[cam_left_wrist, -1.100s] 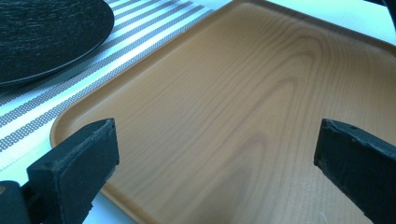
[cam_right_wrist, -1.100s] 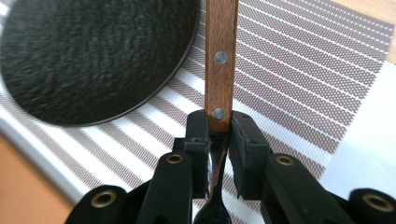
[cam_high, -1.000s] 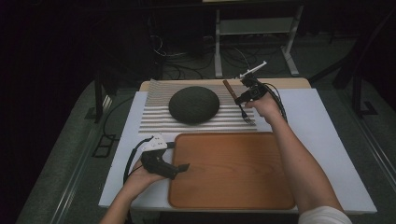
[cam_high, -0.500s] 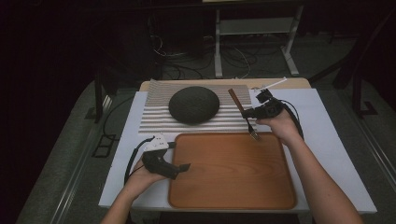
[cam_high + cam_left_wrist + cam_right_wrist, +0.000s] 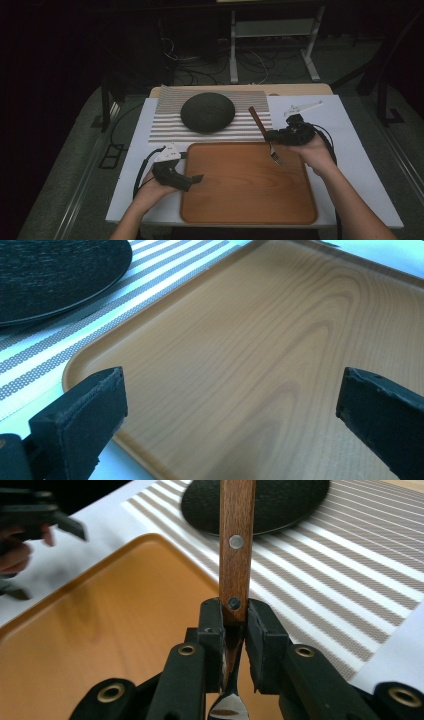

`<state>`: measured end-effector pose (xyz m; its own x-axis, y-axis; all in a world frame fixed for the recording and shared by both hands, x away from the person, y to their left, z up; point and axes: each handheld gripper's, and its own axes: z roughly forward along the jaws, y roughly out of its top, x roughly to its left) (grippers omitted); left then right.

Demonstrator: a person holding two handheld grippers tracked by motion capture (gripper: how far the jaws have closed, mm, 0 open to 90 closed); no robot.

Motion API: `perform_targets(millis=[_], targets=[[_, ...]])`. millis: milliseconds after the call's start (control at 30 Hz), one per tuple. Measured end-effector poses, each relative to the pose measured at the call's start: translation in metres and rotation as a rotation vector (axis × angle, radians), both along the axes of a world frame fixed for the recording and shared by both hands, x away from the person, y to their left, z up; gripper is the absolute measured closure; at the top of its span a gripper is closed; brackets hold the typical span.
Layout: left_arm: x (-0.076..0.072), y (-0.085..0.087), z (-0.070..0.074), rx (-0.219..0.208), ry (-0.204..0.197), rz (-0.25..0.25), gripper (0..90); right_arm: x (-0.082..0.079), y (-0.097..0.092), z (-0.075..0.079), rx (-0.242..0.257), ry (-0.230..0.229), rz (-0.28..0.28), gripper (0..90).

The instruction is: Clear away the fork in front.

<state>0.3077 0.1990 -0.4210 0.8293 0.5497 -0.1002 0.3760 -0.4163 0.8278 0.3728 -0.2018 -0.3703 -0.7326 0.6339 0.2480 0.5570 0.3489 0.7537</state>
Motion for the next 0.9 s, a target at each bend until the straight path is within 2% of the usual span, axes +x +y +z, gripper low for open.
perform_targets(millis=[200,333,467,667,900], targets=[[0.0,-0.001,0.0,-0.005,0.003,0.003,0.0,-0.023,0.001,0.0,0.009,-0.011,0.037,77.0],[-0.001,-0.003,0.0,-0.004,-0.002,0.002,0.0,-0.032,0.0,-0.005,0.012,-0.016,0.051,77.0],[0.005,-0.007,0.006,-0.008,-0.009,-0.002,0.0,-0.035,-0.003,-0.01,0.02,-0.014,0.042,77.0],[0.017,-0.021,0.018,-0.011,-0.024,-0.042,0.0,-0.037,-0.005,-0.012,0.029,-0.011,0.033,77.0],[0.035,-0.048,0.031,-0.022,-0.044,-0.086,0.0,-0.036,-0.006,-0.012,0.033,-0.015,0.029,77.0]])
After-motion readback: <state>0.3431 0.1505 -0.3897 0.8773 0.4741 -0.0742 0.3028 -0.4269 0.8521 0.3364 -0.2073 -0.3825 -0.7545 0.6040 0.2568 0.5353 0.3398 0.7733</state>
